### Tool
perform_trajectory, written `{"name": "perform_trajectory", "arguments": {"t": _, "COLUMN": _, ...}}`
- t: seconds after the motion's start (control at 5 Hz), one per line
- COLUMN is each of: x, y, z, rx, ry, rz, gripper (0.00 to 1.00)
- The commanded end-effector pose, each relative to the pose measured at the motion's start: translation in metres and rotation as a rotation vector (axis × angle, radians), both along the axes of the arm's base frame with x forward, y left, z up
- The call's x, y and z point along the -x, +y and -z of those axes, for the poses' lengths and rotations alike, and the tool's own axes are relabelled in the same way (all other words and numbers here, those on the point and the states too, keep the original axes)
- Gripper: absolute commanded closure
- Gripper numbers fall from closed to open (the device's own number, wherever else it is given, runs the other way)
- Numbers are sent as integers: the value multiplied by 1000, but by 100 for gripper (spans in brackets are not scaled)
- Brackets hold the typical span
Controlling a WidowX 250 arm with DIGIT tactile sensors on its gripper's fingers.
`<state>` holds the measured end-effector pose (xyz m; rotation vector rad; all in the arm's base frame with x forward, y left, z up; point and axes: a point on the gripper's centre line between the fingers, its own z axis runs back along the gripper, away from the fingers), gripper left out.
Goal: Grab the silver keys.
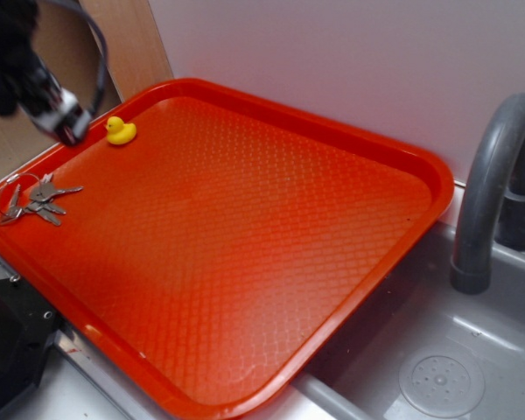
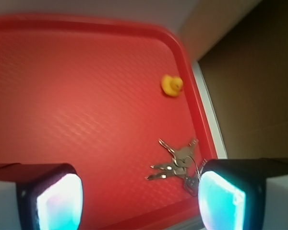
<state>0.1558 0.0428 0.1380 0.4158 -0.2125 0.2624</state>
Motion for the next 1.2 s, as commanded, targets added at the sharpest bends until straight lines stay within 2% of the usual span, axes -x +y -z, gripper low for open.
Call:
{"name": "perform_trajectory", "arguments": {"t": 0.0, "x": -17, "y": 73, "z": 68, "rx": 110, "ry": 27, "rz": 55, "gripper": 0}}
{"name": "perform_trajectory", "arguments": {"t": 0.2, "x": -4, "y": 102, "z": 61, "rx": 166, "ry": 64, "rz": 63, "gripper": 0}}
{"name": "perform_trajectory", "arguments": {"t": 0.4, "x": 4, "y": 107, "z": 56, "rx": 176, "ry": 133, "rz": 74, "gripper": 0}}
{"name": "perform_trajectory", "arguments": {"t": 0.6, "x": 27, "y": 106, "z": 16, "rx": 221, "ry": 112, "rz": 139, "gripper": 0}}
{"name": "perform_trajectory", "arguments": {"t": 0.8, "x": -4, "y": 105, "z": 17, "rx": 268, "ry": 88, "rz": 142, "gripper": 0}}
{"name": "perform_trajectory", "arguments": {"t": 1.0, "x": -3, "y": 111, "z": 26, "rx": 265, "ry": 98, "rz": 112, "gripper": 0}}
